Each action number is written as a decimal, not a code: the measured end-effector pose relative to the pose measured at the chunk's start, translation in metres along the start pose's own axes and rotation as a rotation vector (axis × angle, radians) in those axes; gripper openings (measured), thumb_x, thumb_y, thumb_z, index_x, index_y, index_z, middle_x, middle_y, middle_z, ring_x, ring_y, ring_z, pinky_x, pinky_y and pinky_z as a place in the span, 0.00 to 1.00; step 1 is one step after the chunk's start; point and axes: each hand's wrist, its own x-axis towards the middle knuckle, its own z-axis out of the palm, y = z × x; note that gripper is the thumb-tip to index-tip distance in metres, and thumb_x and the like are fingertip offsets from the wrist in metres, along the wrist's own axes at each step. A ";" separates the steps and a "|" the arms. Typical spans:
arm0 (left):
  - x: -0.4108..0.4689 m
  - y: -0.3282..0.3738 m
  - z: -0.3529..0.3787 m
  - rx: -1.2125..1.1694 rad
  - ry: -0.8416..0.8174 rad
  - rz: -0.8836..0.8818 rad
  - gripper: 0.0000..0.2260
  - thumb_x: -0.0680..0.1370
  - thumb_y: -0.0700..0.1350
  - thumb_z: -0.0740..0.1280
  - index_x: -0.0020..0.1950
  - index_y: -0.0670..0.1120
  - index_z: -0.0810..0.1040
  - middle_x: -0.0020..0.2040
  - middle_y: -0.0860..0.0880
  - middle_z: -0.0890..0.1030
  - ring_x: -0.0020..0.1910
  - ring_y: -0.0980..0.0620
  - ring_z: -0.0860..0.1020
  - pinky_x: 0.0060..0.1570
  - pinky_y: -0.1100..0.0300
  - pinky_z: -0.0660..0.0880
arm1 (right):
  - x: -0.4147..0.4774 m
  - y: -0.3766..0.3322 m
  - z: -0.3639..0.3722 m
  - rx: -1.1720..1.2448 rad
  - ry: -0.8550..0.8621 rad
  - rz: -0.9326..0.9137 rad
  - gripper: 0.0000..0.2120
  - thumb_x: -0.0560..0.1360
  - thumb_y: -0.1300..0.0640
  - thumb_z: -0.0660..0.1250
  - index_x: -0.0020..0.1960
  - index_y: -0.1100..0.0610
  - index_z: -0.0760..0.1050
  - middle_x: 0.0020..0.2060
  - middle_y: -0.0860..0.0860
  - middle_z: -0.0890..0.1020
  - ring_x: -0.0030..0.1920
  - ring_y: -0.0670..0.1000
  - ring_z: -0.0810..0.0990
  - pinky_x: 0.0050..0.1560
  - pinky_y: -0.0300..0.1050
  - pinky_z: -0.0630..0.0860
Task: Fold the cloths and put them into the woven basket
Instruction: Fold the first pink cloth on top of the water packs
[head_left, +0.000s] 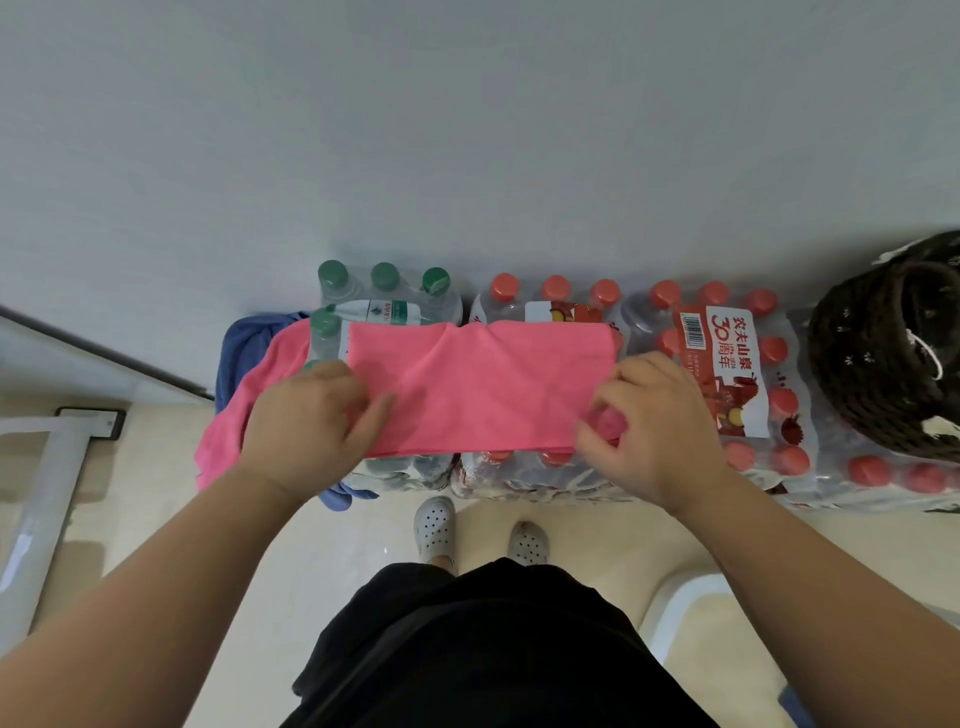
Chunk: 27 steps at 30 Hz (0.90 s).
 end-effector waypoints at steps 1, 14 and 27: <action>0.009 0.005 0.004 0.036 0.056 -0.044 0.17 0.76 0.53 0.60 0.32 0.44 0.75 0.33 0.48 0.74 0.31 0.45 0.72 0.29 0.54 0.71 | 0.009 -0.008 0.000 0.002 0.026 0.007 0.14 0.72 0.44 0.66 0.39 0.55 0.78 0.39 0.48 0.76 0.45 0.52 0.72 0.49 0.49 0.70; 0.046 -0.002 0.052 0.317 -0.323 -0.241 0.30 0.82 0.61 0.42 0.82 0.51 0.45 0.82 0.54 0.44 0.80 0.45 0.40 0.74 0.32 0.40 | 0.048 -0.030 0.057 -0.227 -0.335 0.186 0.42 0.76 0.28 0.33 0.81 0.54 0.37 0.80 0.52 0.37 0.79 0.56 0.33 0.76 0.65 0.36; 0.031 -0.008 0.033 0.166 -0.035 -0.398 0.22 0.75 0.55 0.63 0.61 0.41 0.78 0.63 0.37 0.75 0.61 0.32 0.71 0.61 0.38 0.68 | 0.057 -0.074 0.048 -0.231 -0.301 0.044 0.42 0.75 0.28 0.31 0.80 0.53 0.34 0.79 0.53 0.34 0.77 0.58 0.29 0.73 0.69 0.33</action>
